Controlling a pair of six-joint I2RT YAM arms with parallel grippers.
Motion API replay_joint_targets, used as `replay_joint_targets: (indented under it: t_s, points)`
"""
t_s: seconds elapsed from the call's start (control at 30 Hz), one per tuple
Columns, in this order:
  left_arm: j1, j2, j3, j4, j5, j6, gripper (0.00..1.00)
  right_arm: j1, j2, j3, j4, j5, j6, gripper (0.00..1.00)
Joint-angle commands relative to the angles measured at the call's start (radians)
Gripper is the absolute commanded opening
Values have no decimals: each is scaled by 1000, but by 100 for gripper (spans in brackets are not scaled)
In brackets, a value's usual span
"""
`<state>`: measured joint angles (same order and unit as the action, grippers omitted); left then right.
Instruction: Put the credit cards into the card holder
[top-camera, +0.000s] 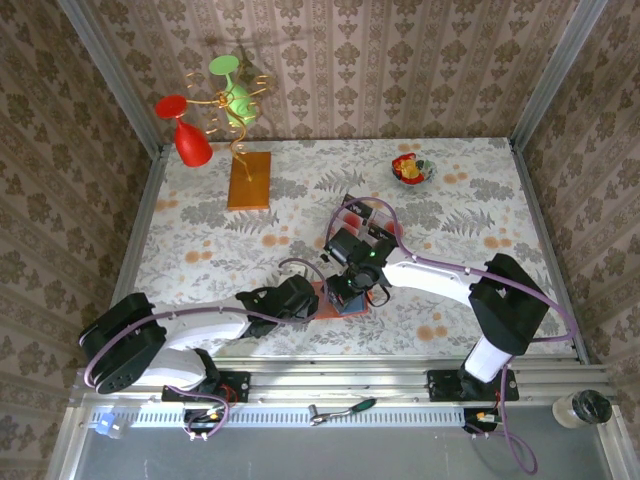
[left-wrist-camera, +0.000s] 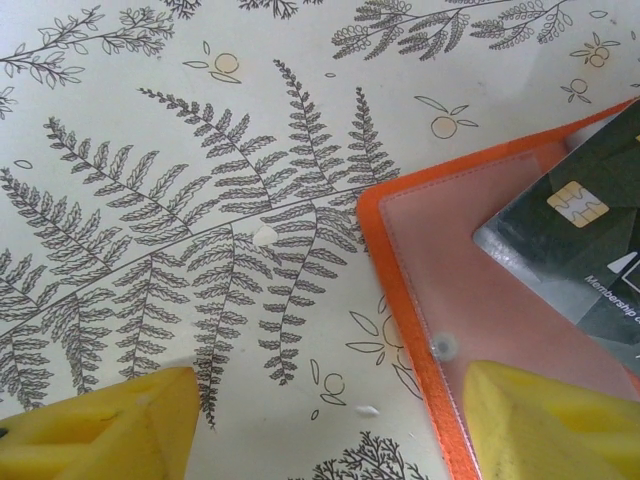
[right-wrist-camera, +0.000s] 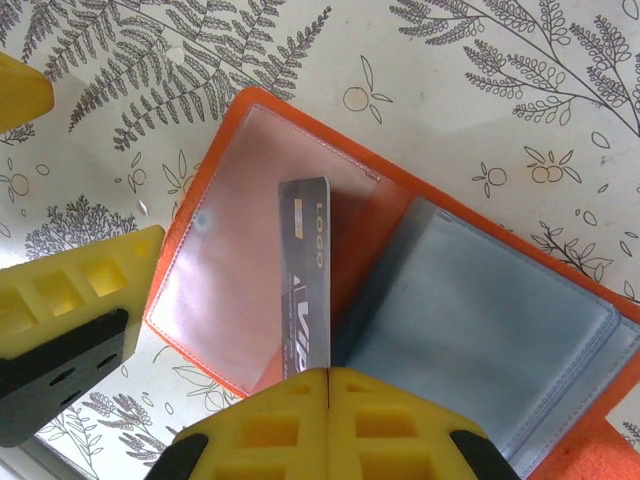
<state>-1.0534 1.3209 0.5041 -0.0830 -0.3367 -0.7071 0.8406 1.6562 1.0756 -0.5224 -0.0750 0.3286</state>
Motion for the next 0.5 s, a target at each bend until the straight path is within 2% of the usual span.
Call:
replay_joint_targets:
  t_s: [0.0, 0.47]
  points:
    - [-5, 11, 24, -27, -19, 12, 72, 7, 18, -20, 12, 25, -10, 0]
    - [-5, 102, 44, -13, -13, 32, 71, -1, -24, -16, 19, 3, 15, 0]
